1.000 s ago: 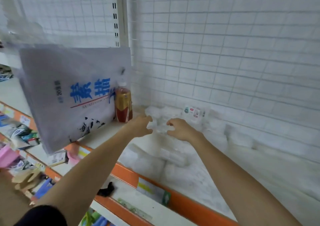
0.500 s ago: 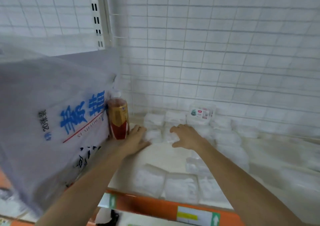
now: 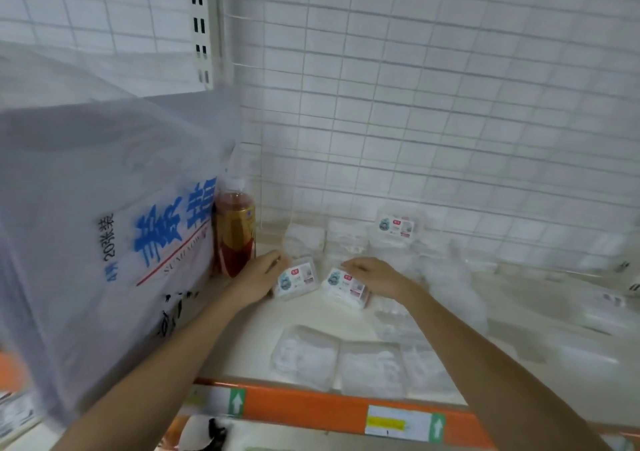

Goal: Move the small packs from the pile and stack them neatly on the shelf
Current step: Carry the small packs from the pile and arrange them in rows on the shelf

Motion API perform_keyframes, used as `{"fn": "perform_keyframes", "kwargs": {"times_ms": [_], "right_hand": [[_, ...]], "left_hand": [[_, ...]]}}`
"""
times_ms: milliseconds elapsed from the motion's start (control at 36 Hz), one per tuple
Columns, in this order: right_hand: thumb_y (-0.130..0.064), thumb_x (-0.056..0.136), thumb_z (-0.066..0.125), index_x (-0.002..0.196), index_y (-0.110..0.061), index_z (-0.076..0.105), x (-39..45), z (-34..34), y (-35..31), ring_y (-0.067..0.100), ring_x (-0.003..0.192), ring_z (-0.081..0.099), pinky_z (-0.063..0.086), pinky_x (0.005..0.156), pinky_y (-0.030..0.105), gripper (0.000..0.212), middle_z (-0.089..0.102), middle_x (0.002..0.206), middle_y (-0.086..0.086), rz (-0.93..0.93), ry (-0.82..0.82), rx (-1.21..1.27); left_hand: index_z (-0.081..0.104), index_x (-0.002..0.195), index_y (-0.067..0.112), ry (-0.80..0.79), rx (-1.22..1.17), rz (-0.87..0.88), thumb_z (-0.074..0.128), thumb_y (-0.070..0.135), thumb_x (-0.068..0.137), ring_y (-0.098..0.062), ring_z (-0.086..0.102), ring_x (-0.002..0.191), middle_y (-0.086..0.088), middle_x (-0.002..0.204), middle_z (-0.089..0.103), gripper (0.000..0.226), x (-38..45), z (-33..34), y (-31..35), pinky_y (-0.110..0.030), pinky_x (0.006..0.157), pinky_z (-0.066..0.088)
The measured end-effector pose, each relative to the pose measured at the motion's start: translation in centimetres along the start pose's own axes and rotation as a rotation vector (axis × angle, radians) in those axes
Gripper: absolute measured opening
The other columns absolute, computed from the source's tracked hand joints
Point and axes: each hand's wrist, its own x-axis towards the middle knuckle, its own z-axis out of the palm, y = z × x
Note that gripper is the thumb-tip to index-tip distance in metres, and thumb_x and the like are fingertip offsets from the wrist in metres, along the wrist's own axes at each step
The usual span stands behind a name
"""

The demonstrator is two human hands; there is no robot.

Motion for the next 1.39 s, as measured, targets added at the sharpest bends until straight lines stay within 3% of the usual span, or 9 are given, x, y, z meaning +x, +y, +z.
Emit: {"fn": "perform_keyframes", "kwargs": {"times_ms": [83, 167, 250, 500, 639, 833, 1139, 1306, 1389], "right_hand": [[-0.034, 0.09, 0.059, 0.132, -0.014, 0.048, 0.0, 0.6, 0.2, 0.016, 0.117, 0.05, 0.04, 0.089, 0.021, 0.048, 0.05, 0.134, 0.003, 0.005, 0.005, 0.01], [-0.036, 0.072, 0.077, 0.139, -0.018, 0.034, -0.5, 0.9, 0.3, 0.014, 0.117, 0.042, 0.044, 0.083, 0.023, 0.081, 0.033, 0.134, 0.001, 0.013, -0.045, -0.078], [-0.03, 0.07, 0.079, 0.142, -0.015, 0.026, -0.8, 1.2, 0.3, 0.021, 0.124, 0.034, 0.044, 0.086, 0.028, 0.091, 0.029, 0.134, 0.004, 0.012, -0.071, -0.205], [-0.026, 0.072, 0.078, 0.134, -0.009, 0.036, -1.3, 2.2, 0.3, 0.025, 0.118, 0.038, 0.04, 0.095, 0.035, 0.077, 0.034, 0.126, 0.01, 0.052, 0.011, -0.193], [-0.017, 0.071, 0.077, 0.135, -0.011, 0.038, -2.1, 2.0, 0.0, 0.025, 0.12, 0.037, 0.036, 0.099, 0.032, 0.075, 0.037, 0.127, 0.008, -0.05, 0.141, -0.166], [-0.019, 0.074, 0.072, 0.135, -0.017, 0.039, -8.1, -2.5, 1.3, 0.018, 0.119, 0.031, 0.032, 0.097, 0.027, 0.069, 0.043, 0.126, 0.0, -0.164, 0.345, -0.201], [-0.013, 0.072, 0.075, 0.131, -0.018, 0.044, -26.8, -8.3, 11.7, 0.013, 0.11, 0.036, 0.036, 0.093, 0.022, 0.066, 0.034, 0.119, -0.007, -0.007, 0.64, -0.177], [-0.012, 0.069, 0.079, 0.13, -0.014, 0.048, -37.7, -9.1, 18.5, 0.01, 0.105, 0.04, 0.039, 0.092, 0.024, 0.068, 0.037, 0.115, -0.006, 0.139, 0.739, -0.153], [-0.015, 0.069, 0.078, 0.131, -0.014, 0.048, -42.5, -9.5, 21.6, 0.011, 0.107, 0.039, 0.035, 0.089, 0.021, 0.068, 0.038, 0.116, -0.007, 0.227, 0.764, -0.123]], "left_hand": [[0.052, 0.11, 0.015, -0.012, 0.022, 0.002, 0.051, 0.029, 0.093, -0.009, 0.057, 0.089, -0.001, 0.107, 0.059, 0.022, -0.2, 0.0, 0.3, -0.021, 0.071, 0.046], [0.045, 0.125, 0.017, -0.07, 0.184, 0.009, 0.072, 0.041, 0.075, -0.009, 0.05, 0.098, 0.002, 0.114, 0.044, 0.062, -0.8, -0.1, 0.6, -0.025, 0.084, 0.045], [0.035, 0.136, 0.021, -0.114, 0.327, -0.017, 0.075, 0.048, 0.069, -0.017, 0.038, 0.115, -0.001, 0.12, 0.037, 0.082, -1.1, -0.1, 0.1, -0.029, 0.097, 0.037], [0.04, 0.135, 0.015, -0.034, 0.432, -0.038, 0.072, 0.045, 0.073, -0.021, 0.04, 0.117, -0.006, 0.127, 0.044, 0.076, -1.0, 0.8, -0.9, -0.027, 0.094, 0.033], [0.054, 0.119, 0.014, 0.016, 0.377, -0.008, 0.079, 0.043, 0.059, -0.022, 0.048, 0.109, -0.005, 0.114, 0.053, 0.071, -0.9, 0.9, -0.4, -0.025, 0.081, 0.036], [0.043, 0.131, 0.007, 0.042, 0.294, 0.18, 0.074, 0.006, 0.067, -0.025, 0.034, 0.121, -0.011, 0.129, 0.04, 0.071, -1.3, 1.9, 4.9, -0.017, 0.09, 0.024], [0.04, 0.134, 0.013, -0.198, 0.173, 0.611, 0.073, 0.025, 0.07, -0.004, 0.026, 0.112, 0.008, 0.121, 0.036, 0.072, -5.0, 12.8, 17.6, -0.003, 0.087, 0.018], [0.044, 0.131, 0.015, -0.406, 0.133, 0.657, 0.058, 0.047, 0.059, -0.003, 0.028, 0.108, 0.008, 0.116, 0.039, 0.08, -9.3, 23.4, 22.7, 0.008, 0.084, 0.014], [0.044, 0.13, 0.014, -0.503, 0.123, 0.666, 0.064, 0.041, 0.063, -0.01, 0.035, 0.11, 0.007, 0.116, 0.041, 0.075, -11.7, 28.6, 24.8, 0.006, 0.084, 0.018]]}}
